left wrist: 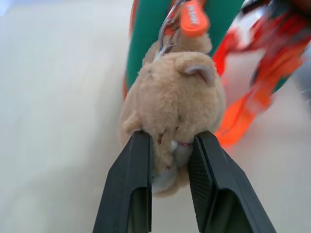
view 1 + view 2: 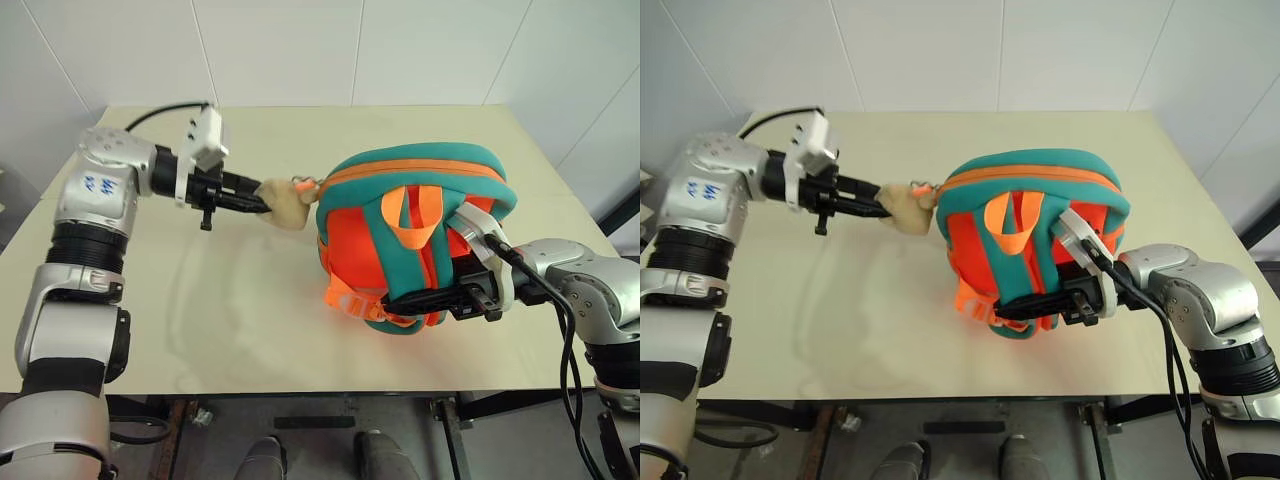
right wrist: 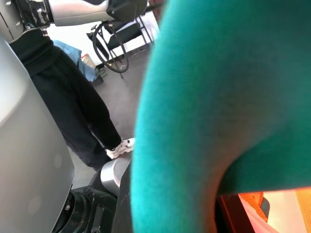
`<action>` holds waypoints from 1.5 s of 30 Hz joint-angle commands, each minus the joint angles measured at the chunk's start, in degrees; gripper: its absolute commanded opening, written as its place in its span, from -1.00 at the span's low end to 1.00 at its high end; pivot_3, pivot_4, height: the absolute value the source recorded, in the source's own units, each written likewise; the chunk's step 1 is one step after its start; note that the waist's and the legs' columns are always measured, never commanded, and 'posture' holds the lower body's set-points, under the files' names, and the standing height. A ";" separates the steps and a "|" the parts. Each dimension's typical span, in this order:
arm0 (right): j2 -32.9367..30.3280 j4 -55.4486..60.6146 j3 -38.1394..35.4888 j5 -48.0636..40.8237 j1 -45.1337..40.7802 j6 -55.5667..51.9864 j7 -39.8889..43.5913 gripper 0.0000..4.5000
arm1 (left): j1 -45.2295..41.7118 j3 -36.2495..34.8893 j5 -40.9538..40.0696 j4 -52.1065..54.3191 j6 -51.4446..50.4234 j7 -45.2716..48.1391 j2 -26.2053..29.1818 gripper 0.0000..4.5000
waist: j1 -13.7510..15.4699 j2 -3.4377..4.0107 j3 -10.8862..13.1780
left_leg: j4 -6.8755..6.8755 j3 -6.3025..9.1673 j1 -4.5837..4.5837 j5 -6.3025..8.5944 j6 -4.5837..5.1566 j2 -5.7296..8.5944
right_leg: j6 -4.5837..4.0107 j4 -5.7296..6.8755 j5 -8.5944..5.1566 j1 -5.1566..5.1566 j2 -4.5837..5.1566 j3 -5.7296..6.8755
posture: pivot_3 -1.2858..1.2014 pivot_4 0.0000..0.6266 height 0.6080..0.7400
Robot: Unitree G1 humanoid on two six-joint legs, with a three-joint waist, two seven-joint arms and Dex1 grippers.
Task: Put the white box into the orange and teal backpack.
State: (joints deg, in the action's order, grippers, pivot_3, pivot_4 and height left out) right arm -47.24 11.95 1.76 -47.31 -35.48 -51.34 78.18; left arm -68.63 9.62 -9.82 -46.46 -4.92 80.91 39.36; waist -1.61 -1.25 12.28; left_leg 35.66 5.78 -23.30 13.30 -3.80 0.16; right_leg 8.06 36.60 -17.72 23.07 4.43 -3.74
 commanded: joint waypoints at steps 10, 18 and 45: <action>0.49 5.87 -3.65 -5.61 3.48 -2.39 -5.14 -1.00 | -0.71 -0.02 11.04 -23.73 19.07 -14.11 -10.84 -0.63 | -0.09 -0.03 0.00 | 0.02 0.00 -0.03 0.01 0.02 0.01 | 0.02 0.03 0.01 0.03 0.01 0.00 | 0.03 -0.52 1.00; 5.23 0.32 -8.24 -6.51 4.56 -1.09 -12.89 -1.00 | 10.31 -3.59 6.47 -12.66 16.88 -4.81 -9.25 -0.63 | -0.27 -0.06 -0.03 | 0.08 0.00 0.02 0.01 0.02 0.00 | 0.02 0.21 0.01 0.03 0.00 -0.01 | 0.03 -0.52 1.00; -5.41 -15.28 -18.58 22.45 18.15 41.86 -11.09 0.99 | 36.99 -20.28 -11.03 35.08 -3.82 -12.31 2.97 1.00 | -0.21 -0.06 -0.03 | 0.06 0.00 0.17 -0.01 0.02 0.01 | -0.03 0.19 0.00 -0.13 0.04 -0.03 | 0.03 -0.52 1.00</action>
State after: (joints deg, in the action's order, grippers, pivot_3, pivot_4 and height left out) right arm -51.30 -2.70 -14.27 -25.39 -17.01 -12.26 67.50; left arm -32.27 -8.78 -18.33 -14.38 -8.34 69.15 41.65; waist -1.82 -1.32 12.25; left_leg 35.69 5.77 -23.11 13.29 -3.78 0.16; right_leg 8.03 36.79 -17.72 22.93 4.47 -3.77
